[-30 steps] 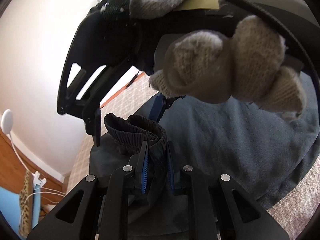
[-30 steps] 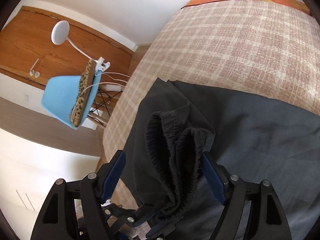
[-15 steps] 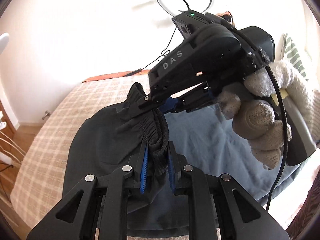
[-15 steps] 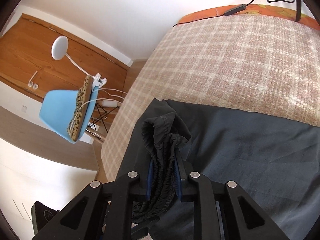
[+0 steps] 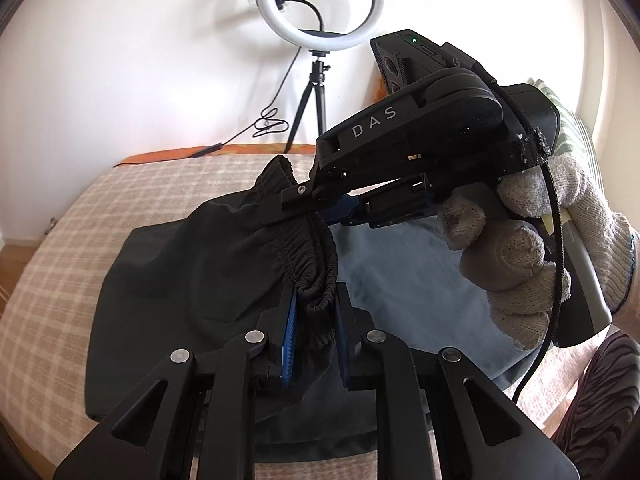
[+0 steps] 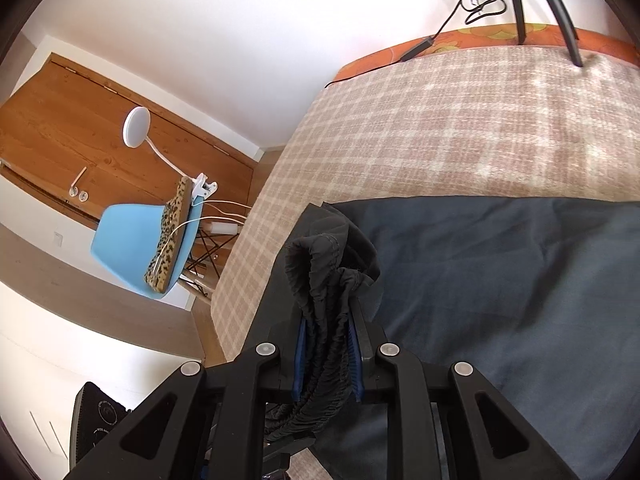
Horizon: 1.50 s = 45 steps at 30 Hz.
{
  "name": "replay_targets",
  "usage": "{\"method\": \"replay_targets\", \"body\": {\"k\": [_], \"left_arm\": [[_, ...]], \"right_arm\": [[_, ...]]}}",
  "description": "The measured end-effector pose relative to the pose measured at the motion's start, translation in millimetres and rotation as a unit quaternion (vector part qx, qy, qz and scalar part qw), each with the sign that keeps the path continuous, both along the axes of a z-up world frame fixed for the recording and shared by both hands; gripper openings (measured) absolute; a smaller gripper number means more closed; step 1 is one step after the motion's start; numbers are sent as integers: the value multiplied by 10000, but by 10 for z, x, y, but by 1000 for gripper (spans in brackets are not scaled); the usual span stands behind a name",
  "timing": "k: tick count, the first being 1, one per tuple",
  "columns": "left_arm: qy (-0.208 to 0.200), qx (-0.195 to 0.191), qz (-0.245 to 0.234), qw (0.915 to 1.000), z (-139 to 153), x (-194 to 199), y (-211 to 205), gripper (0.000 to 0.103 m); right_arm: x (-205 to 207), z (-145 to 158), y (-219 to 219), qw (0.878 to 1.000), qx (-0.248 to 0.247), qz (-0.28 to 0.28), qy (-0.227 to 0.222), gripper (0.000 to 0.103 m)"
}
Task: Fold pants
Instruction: 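Grasp the waistband with the right gripper while the left gripper holds it too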
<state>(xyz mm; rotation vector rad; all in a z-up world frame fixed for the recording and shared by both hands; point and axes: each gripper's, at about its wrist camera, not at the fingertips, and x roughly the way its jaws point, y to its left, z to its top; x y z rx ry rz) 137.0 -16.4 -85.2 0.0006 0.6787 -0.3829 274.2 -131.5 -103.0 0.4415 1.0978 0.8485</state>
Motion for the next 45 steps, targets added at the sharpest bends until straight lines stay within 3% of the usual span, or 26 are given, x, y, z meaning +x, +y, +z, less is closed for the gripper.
{"method": "replay_targets", "body": {"k": [9, 22, 45], "left_arm": [[-9, 56, -557, 9984, 42, -64, -812, 15], [63, -88, -1122, 9936, 101, -96, -1644, 15], [84, -233, -2289, 9731, 145, -322, -3169, 15]], "right_arm": [[-140, 5, -767, 9986, -22, -528, 62, 17], [-341, 72, -1744, 9942, -177, -1059, -14, 17], [-943, 71, -3543, 9744, -502, -2192, -33, 17]]}}
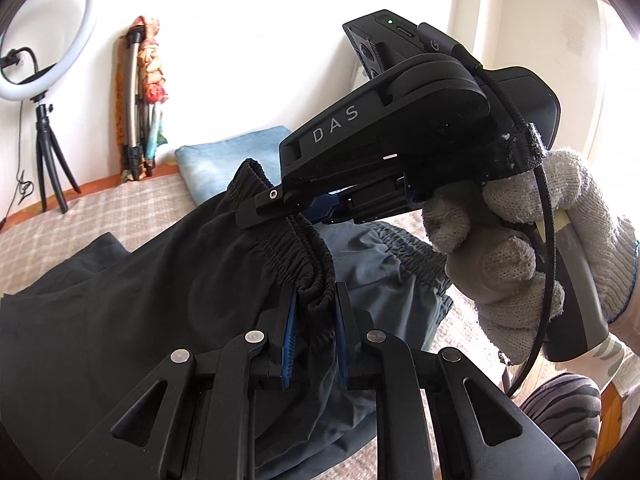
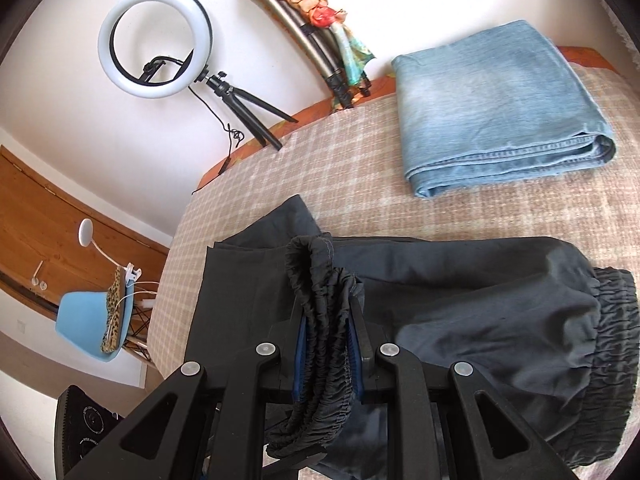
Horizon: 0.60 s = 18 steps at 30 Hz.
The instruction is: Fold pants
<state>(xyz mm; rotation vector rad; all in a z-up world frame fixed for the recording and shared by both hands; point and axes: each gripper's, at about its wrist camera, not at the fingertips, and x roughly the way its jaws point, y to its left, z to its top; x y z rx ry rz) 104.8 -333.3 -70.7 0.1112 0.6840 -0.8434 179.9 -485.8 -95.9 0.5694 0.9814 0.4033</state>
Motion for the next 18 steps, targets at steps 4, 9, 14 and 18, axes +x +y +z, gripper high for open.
{"method": "replay_targets", "body": {"k": [4, 9, 14, 18], "left_arm": [[78, -1, -160, 9998, -33, -48, -228, 15], [402, 4, -336, 9986, -64, -42, -400, 23], [519, 134, -308, 9981, -1, -14, -212, 34], [569, 180, 193, 9980, 68, 143, 307, 40]], "right_arm": [[-121, -51, -261, 9997, -40, -220, 66, 17], [-237, -130, -536, 9988, -131, -445, 146, 17], [-287, -160, -838, 9970, -248, -709, 183, 17], [-307, -221, -1088, 9954, -311, -851, 298, 17]]}}
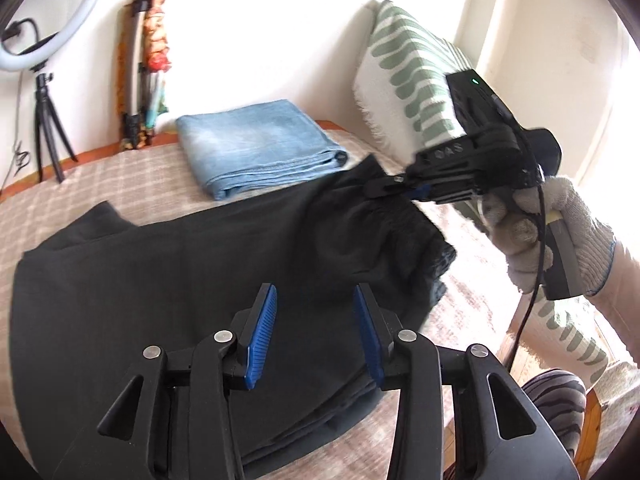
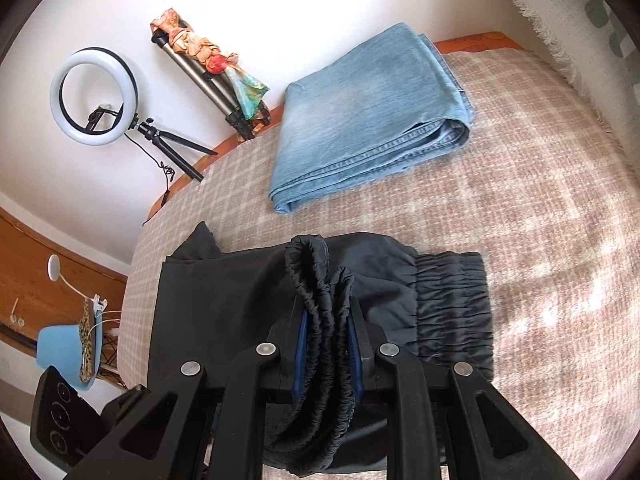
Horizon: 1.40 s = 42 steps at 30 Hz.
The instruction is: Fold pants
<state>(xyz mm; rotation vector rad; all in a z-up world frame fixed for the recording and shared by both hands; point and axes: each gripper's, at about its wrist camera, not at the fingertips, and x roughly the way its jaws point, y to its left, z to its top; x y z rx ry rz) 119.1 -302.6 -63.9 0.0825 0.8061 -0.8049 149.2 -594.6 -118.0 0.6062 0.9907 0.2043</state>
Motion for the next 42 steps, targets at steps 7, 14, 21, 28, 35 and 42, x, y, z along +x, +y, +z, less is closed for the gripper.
{"method": "replay_targets", "body": {"k": [7, 14, 21, 28, 35, 42], "left_arm": [[-14, 812, 1353, 9875, -186, 452, 1073, 41], [351, 1204, 2276, 9657, -421, 665, 1882, 41], [894, 926, 2454, 9608, -578, 576, 2204, 50], [981, 872, 2388, 9622, -710, 387, 2188, 50], [1095, 642, 2384, 9628, -682, 172, 2234, 50], [1159, 245, 2399, 9635, -719, 97, 2254, 47]], "right_arm": [[11, -187, -216, 9998, -95, -46, 146, 18], [-32, 17, -46, 9834, -1813, -115, -8, 47], [-403, 341, 492, 9628, -2528, 412, -864, 48], [-376, -112, 672, 9602, -2695, 616, -402, 48], [-321, -205, 678, 9644, -2591, 496, -201, 48], [-269, 269, 1180, 9723, -2097, 814, -641, 56]]}}
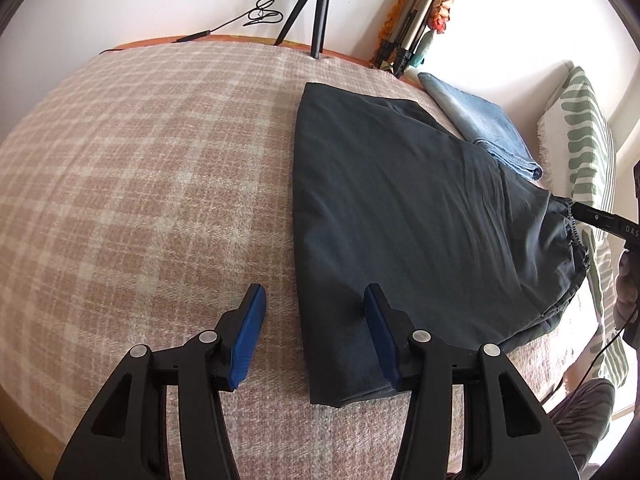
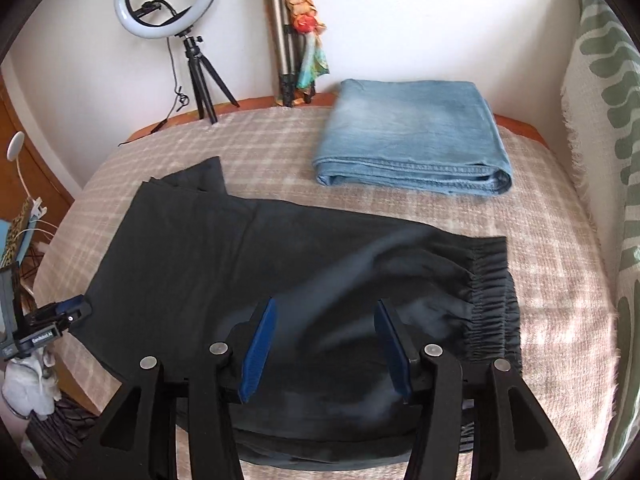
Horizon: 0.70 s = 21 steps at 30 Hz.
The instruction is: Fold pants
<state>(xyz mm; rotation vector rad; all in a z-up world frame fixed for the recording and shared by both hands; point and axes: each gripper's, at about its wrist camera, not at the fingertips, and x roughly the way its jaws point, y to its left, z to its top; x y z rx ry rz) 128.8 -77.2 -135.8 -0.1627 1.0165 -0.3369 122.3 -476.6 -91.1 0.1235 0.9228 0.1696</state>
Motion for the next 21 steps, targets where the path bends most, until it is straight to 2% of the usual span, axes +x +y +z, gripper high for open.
{"method": "replay_targets", "body": {"k": [2, 4, 6, 14, 21], "left_arm": [[30, -156, 11, 9999, -5, 7, 16, 46], [48, -269, 9, 9996, -8, 15, 26, 34], [38, -369, 36, 9993, -17, 20, 39, 27], [-117, -757, -70, 9970, -30, -25, 49, 19], [-211, -978, -161, 9949, 11, -33, -2, 19]], "right_arm": [[52, 108, 249, 9996, 82, 268, -66, 57], [117, 182, 512, 9987, 117, 493, -104, 58], [190, 235, 765, 9975, 131, 689, -121, 61], [616, 278, 1720, 9878, 549, 1434, 262, 65], [1095, 10, 2527, 9747, 605, 1833, 1127, 65]]}}
